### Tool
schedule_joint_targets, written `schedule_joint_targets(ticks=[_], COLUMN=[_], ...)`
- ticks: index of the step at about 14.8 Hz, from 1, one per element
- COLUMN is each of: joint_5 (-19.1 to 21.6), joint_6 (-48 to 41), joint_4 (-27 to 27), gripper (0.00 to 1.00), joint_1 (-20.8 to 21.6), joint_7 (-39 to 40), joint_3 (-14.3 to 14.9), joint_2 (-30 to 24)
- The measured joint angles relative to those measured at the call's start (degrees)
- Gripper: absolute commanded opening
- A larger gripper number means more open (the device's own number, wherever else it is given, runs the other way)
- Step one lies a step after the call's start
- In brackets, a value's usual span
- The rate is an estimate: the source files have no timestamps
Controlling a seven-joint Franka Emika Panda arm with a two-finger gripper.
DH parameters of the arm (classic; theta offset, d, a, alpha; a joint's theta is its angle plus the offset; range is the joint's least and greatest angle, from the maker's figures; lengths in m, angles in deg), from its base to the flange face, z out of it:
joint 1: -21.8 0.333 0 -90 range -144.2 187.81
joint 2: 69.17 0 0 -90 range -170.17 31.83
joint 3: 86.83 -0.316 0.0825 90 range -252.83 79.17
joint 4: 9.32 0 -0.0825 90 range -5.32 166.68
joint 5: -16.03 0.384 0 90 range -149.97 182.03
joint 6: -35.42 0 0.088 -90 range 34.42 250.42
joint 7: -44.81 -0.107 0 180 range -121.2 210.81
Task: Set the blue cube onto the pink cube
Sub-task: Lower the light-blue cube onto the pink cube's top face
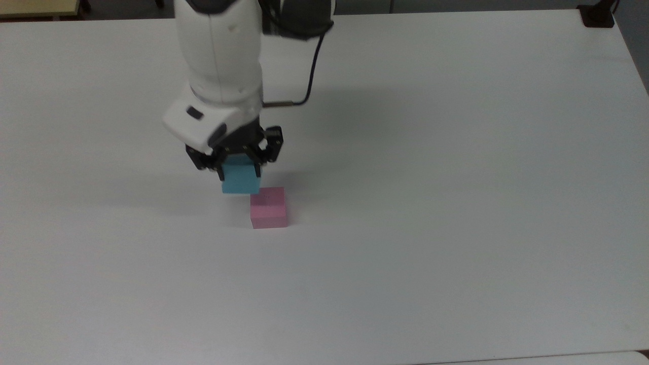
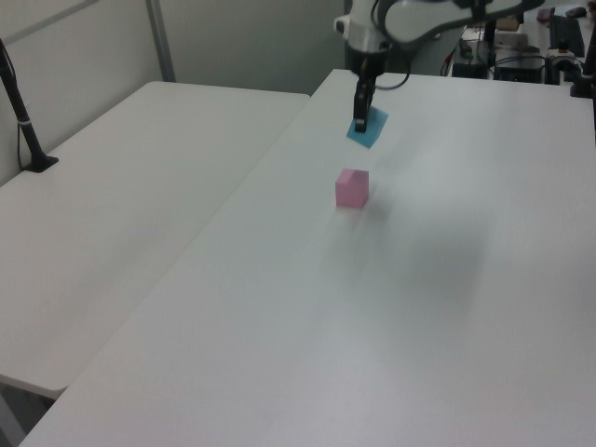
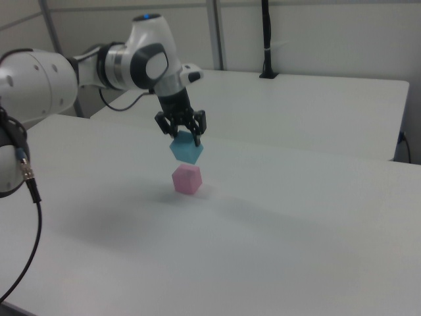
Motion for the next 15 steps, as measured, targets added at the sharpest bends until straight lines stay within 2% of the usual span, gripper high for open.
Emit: schedule_joint_targets(ticks=[5,8,9,10,11,13,14,15], joint_5=[0.0,0.0,0.0,0.0,0.0,0.0,0.0,0.0], joint_6=[0.5,0.5,0.5,0.5,0.5,0.5,0.5,0.5], joint_4=[-0.9,-0.9,-0.9,-0.8,-0.8,-1.0,-1.1,-1.1], gripper=[0.16,0.21,0.26,0.34,0.49,0.71,1.00,1.00], joint_1=[2.9,3.0,3.0,3.0,3.0,3.0,3.0,3.0], joint_7=[-0.1,-0.1,-0.1,-0.1,-0.1,-0.6,-1.4,-2.6], joint_3=[0.6,0.8,0.9,1.0,1.0,1.0,1.0,1.0], joint_2=[3.9,4.3,4.6,5.0,5.6,5.9,5.9,6.0])
